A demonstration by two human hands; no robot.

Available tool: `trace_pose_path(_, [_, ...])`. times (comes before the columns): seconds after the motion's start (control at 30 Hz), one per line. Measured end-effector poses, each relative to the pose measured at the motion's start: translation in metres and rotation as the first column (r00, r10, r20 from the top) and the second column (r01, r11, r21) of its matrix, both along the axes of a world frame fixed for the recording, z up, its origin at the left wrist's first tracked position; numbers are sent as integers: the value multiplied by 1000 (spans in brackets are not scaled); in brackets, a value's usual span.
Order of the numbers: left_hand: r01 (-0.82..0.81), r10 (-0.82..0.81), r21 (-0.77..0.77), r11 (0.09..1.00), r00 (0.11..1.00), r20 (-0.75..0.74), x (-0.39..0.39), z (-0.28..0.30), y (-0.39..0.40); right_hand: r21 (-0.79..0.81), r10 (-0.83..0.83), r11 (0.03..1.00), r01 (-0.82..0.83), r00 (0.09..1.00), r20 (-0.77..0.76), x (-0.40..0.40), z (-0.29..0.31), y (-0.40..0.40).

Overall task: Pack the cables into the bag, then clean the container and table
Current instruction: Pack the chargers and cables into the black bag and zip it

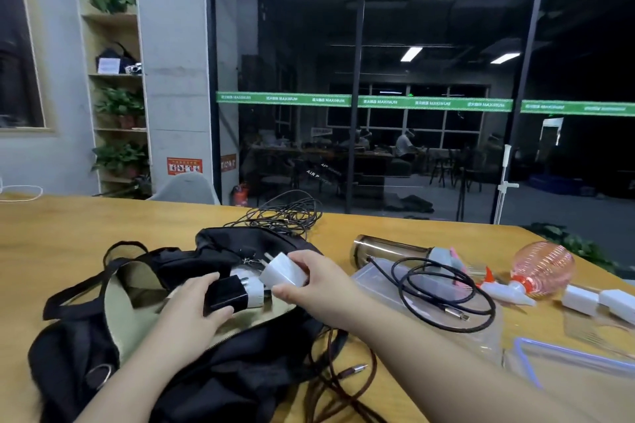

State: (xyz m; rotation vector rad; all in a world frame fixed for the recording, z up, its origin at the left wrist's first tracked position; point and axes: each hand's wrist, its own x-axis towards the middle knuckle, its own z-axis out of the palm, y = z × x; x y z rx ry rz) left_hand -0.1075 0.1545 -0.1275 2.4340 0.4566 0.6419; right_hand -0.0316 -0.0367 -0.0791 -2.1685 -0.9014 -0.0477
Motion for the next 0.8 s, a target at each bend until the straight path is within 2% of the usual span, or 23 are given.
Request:
trace_pose_path(0.2, [-84,84,24,996,996,-8,2,-5,-1,-83,71,994,-70,997,15,-4,-5,25])
trace_pose_path(0.33, [-100,102,36,994,992,-74,-3,-7,-1,-249,122,963,-104,991,60,-6,-11,34])
trace_pose_path(0.43, [-106,110,41,993,989,-94,-2,-11,0,-296,124,949,-105,991,45,-4,-15,37])
trace_pose_path(0.57, [-194,202,72,978,971,-125,0,-12,3,-348,133,930,-117,991,22,-1,-17,38])
trace_pose_path(0.8, [-348,353,89,933,934,-56,-9,-4,2,-445,185,884,-144,982,48,4,-23,48])
